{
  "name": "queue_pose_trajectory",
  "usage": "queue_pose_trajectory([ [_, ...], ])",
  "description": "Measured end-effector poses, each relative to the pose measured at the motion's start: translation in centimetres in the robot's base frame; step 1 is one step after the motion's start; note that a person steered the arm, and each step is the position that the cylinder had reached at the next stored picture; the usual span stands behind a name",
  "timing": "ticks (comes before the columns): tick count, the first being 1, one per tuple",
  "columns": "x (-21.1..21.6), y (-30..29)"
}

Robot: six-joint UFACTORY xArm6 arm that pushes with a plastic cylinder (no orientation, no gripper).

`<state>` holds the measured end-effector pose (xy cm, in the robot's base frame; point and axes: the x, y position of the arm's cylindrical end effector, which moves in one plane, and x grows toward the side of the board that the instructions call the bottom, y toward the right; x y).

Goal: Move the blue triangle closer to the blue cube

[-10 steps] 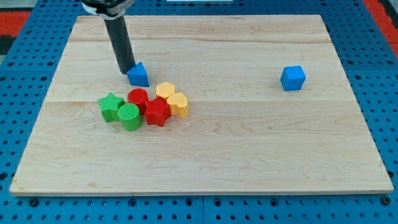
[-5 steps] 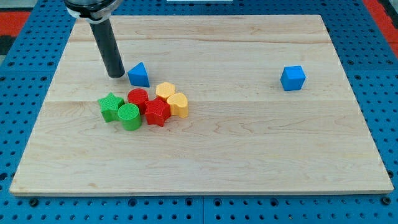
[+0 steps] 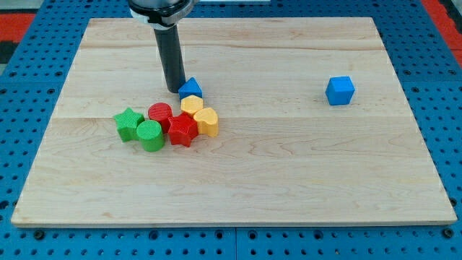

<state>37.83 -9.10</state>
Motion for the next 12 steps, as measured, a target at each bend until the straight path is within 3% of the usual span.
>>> queue_pose_trajectory([
  [5, 2.8, 1.8],
  [8, 1.7, 9.0],
  [12, -2.2, 10.9],
])
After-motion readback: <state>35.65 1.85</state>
